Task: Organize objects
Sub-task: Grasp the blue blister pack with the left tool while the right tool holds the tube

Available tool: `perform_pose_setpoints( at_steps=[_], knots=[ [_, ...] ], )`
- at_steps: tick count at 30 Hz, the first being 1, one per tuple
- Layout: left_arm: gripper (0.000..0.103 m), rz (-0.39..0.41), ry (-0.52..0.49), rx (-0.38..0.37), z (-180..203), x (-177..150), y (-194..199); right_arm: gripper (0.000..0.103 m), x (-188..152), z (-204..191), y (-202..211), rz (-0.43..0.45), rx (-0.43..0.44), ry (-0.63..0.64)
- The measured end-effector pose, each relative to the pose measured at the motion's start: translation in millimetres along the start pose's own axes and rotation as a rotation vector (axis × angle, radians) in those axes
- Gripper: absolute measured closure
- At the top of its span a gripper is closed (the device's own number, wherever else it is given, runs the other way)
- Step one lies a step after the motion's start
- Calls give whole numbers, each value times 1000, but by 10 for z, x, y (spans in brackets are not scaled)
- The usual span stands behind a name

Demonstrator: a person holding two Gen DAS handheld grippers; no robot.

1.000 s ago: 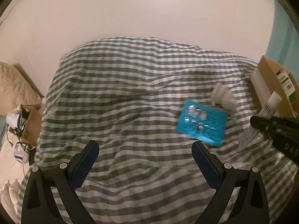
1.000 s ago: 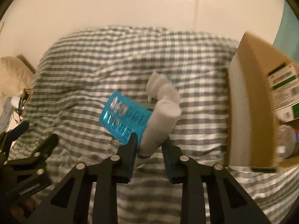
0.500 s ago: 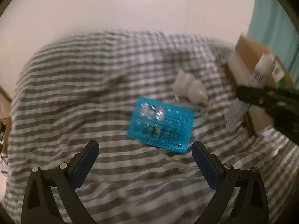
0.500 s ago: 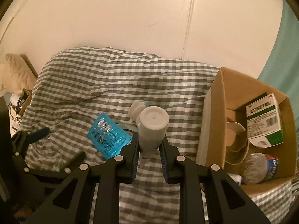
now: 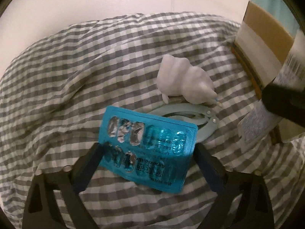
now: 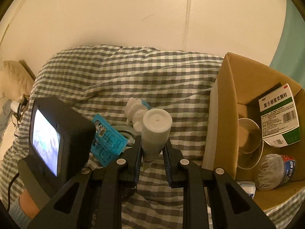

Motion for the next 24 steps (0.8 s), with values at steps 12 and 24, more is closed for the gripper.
perform_pose_setpoints(
  at_steps=[12,24],
  knots=[
    [74,58,67,15,-502,-57,551,83,-100,-71,249,6,5,19],
    [100,68,191,32,-1241,-370,990,83,-74,-482,881,67,22,90]
  ],
)
Point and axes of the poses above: each gripper's, at about its wrist camera, not at the fingertips, and y roughly against the way its jaws point, z to its right, x to its top, the point moved 10 cm from there along -y, roughly the way its jaws point, and after that the axes turned 15 degrees about x, right-handed, at the moved point
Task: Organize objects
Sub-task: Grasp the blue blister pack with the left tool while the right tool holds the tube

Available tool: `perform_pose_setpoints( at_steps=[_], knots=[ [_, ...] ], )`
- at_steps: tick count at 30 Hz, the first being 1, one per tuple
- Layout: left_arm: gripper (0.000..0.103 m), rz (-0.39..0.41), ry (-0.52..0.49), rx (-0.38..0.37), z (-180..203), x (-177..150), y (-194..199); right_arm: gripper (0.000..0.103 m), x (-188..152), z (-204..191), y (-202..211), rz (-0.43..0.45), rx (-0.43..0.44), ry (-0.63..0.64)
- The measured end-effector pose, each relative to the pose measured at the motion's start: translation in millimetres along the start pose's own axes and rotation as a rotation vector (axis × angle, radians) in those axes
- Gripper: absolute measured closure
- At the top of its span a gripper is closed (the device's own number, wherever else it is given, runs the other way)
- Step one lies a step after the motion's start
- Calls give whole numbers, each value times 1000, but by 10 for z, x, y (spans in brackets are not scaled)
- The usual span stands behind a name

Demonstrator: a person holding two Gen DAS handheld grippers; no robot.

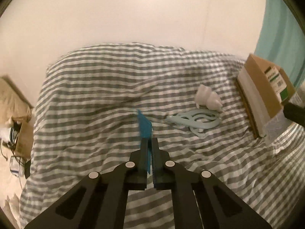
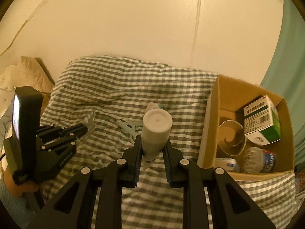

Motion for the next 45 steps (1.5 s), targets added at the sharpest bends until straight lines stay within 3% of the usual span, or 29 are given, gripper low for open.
perform_pose_setpoints(
  at_steps=[10,17,22,25,31,33,36,39,45],
  knots=[
    [100,101,61,-78,-188,239,781,83,70,-178,495,50,12,23],
    [100,224,23,-139,116,621,1505,83,260,-112,1074,121,-11,53],
    [100,270,-42,-172,515,808,1771,83,393,155,1420,142,-45,65],
    [99,221,-43,-181,689,749,1604,83,358,304,1505,141,-52,56],
    [94,54,-92,-90,746,201,846,83,70,400,1153,86,-7,28],
    [83,-1,-127,-19,672,-22,544,83,-26,374,944,49,16,33],
    [46,-30,-174,56,588,-229,269,83,-113,329,697,21,56,18],
    [44,-43,-234,100,539,-362,60,83,-163,236,467,-4,87,15],
    [44,-39,-358,82,674,-465,-175,83,-214,207,75,-71,97,38]
  ],
)
Point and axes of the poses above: each gripper's, at about its wrist camera, not at the fingertips, and y roughly against the way its jaws point, z to its right, x to its top, the point moved 10 cm from there along -y, roughly the way its jaws point, and after that the axes turned 15 degrees about x, right-handed, at the moved point
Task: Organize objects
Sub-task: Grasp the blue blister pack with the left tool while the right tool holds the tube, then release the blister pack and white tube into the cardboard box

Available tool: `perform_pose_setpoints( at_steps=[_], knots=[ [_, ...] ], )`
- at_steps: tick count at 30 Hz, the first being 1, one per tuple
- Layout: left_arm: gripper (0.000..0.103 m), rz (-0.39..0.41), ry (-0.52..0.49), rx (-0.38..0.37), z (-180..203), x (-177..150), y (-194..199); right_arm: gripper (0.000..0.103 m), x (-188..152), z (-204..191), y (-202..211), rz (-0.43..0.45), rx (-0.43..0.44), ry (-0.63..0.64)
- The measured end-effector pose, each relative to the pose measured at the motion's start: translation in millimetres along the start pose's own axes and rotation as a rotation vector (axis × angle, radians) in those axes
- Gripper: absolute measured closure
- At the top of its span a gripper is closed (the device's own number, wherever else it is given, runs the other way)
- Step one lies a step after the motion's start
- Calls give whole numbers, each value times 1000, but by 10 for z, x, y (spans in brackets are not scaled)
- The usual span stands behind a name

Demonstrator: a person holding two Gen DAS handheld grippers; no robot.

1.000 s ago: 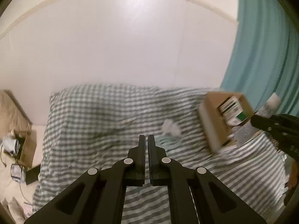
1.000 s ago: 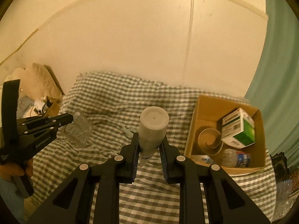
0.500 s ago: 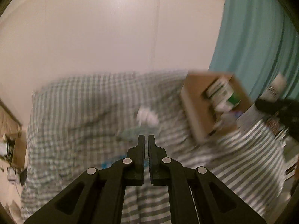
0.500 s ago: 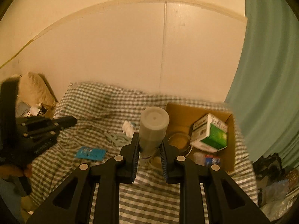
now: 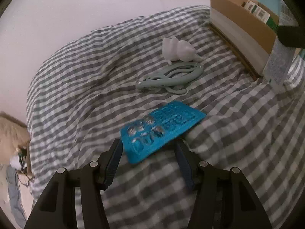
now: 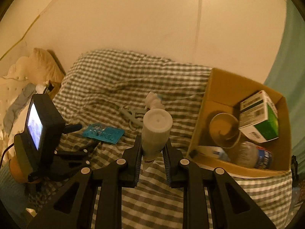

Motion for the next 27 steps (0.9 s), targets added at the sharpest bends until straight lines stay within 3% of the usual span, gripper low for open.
perform_pose_setpoints(
  at_steps=[7,10,16,18,20,27],
  knots=[
    [44,29,-104,-38,181,226,-232,83,-91,83,-325,-59,-7,-26],
    [68,27,-121,-108,274,259,-268,83,-103,142,-395,-73,-7,-36],
    [88,32,-54,-96,119,297,-183,83,-92,134,-422,-81,-15,-30],
    [95,41,-1,-95,-5,343,-33,83,-80,116,-388,-77,-19,-27],
    [95,62,52,-116,-104,415,174,83,-53,73,-292,-63,-16,-22],
    [95,260,149,-143,-255,960,1317,83,323,-71,505,58,-14,23]
  ],
)
Point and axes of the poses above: each gripper's, at about its wrist camera, not at the fingertips, and y roughly against the way its jaws point, z to its right, x to its top, the point moved 10 cm from there along -y, roughly the way its jaws point, and after that the axes turned 15 degrees about x, right-handed, at the moved point
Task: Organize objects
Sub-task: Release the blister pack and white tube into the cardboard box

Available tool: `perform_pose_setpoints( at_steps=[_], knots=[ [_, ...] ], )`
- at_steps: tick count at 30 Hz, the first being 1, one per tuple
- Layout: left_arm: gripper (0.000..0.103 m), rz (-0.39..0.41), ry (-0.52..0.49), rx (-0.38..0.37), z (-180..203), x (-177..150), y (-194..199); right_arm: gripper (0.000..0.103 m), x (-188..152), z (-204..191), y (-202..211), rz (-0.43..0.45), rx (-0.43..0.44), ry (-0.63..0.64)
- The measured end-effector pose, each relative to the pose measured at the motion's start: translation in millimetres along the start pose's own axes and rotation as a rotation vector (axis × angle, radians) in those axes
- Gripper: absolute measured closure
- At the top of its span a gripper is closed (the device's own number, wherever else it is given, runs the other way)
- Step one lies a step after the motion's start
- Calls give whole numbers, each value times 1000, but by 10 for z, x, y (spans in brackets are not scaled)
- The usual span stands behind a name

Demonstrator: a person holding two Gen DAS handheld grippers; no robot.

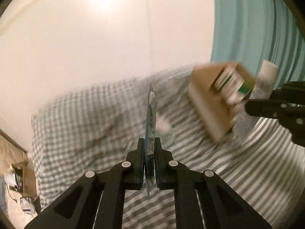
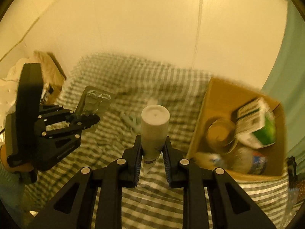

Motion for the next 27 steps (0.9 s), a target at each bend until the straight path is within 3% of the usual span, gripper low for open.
perform_pose_setpoints(
  at_steps=[5,11,17,23,27],
  knots=[
    [95,102,38,-55,384,562,444,83,359,156,743,84,-53,37],
    [95,85,63,-105,1058,912,429,83,425,734,1180,118,-147,8],
    [95,22,17,-141,1629,873,36,83,210,1296,897,60,-164,-71],
    [95,-42,-15,-131,1805,702,-390,83,-10,1578,528,-38,-142,-93],
    [94,-59,-22,-124,1856,616,-485,83,-86,1755,391,-51,-106,-124]
  ],
)
Point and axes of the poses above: each gripper's, at about its wrist camera, not at the fingertips, and y roughly against the way its jaws point, z to its right, x to its top, the point moved 10 cm from there along -y, roughly the way its jaws point, and after that the axes turned 15 degrees about x, right-handed, at the moved point
